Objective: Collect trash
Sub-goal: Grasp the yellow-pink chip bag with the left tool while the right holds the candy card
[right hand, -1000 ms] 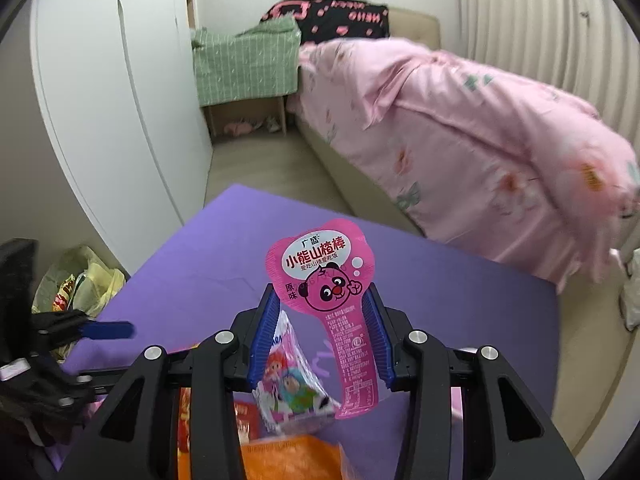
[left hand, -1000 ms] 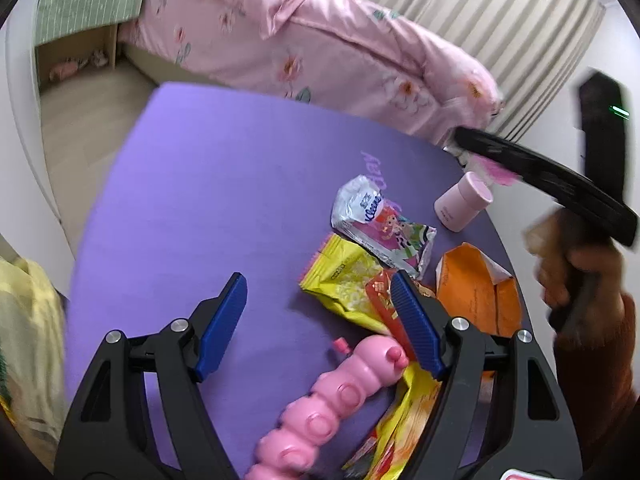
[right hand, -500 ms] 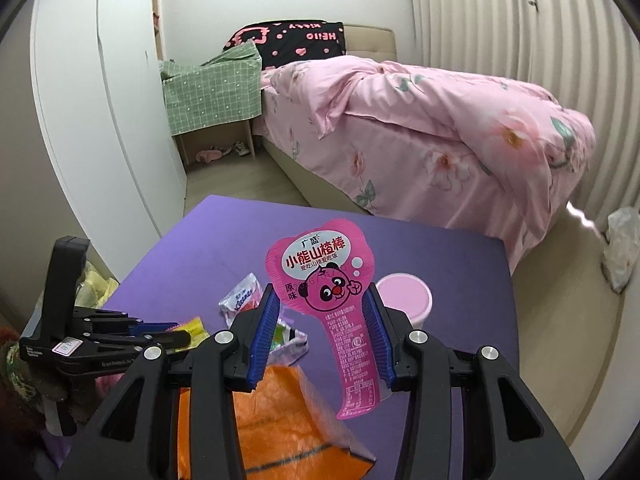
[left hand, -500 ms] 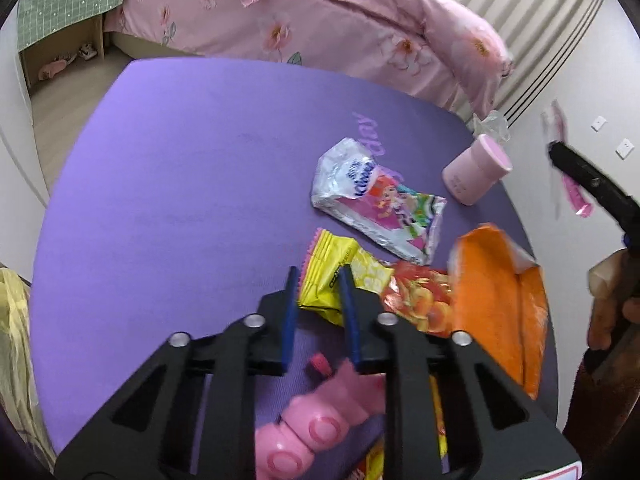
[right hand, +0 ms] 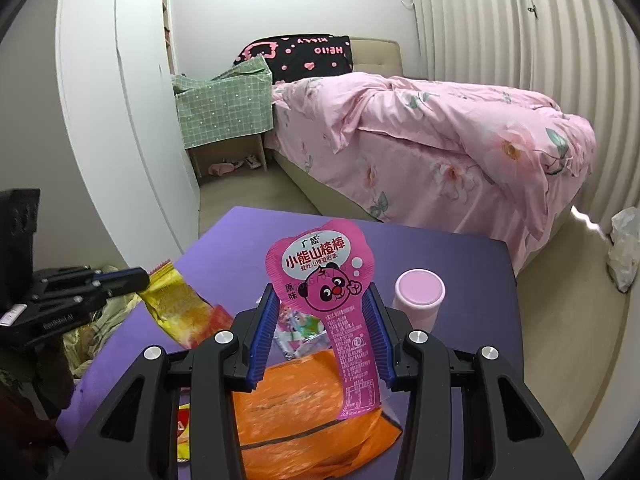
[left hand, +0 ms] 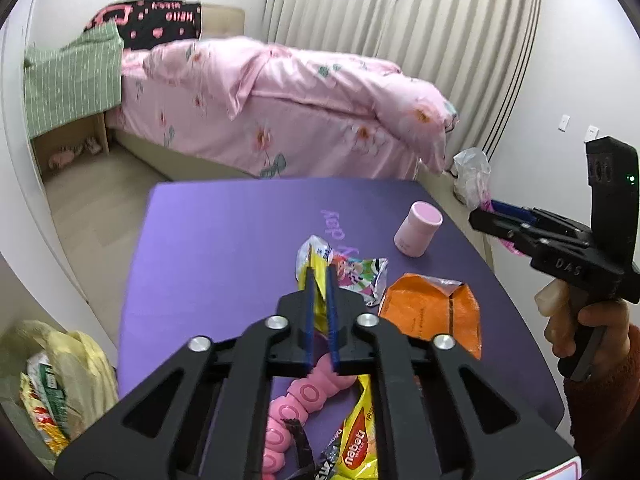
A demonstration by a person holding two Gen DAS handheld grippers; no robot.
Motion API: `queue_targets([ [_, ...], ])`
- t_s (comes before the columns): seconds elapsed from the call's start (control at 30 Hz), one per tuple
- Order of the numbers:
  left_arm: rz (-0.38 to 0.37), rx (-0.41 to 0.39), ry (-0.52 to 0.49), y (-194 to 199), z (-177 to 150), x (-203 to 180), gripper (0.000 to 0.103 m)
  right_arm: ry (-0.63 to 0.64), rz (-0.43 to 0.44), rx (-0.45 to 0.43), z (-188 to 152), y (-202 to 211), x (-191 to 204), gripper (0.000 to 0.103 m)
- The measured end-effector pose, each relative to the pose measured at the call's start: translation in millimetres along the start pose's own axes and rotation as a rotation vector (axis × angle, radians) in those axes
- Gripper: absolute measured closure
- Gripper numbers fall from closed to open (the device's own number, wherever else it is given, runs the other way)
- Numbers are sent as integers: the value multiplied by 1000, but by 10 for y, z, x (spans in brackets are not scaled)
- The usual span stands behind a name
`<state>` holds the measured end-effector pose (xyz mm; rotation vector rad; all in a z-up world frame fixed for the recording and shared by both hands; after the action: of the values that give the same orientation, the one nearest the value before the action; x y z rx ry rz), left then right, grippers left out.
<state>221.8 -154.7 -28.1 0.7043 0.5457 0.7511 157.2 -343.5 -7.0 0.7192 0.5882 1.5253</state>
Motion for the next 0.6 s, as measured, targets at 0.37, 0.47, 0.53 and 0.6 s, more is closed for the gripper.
queue_targets([
  [0.37,-41,-46,54,346,-160,282,76,8,-22,-28,-187,221,230,62],
  [0.47,-87,-26,58,263,-235,459,46,1,-20,-17,-275,190,231,62],
  [0.53,-80,0,13,117,-288,513,44,-16,-3,-8,-331,151,208,62],
  [0.6,-28,65,-44,-137,-371,578,44,-32,12,-1,-374,107,186,62],
])
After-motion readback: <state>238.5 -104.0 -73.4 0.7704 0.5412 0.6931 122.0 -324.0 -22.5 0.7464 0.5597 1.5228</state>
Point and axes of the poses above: each gripper's, at about its wrist camera, not at the fingertips, and y roughly against the way its jaws point, x to its left, z to its top, the point moved 2 cm from there along -y, roughly the way its jaws point, and after that the axes turned 11 degrees about x, right-handed, at the moved point
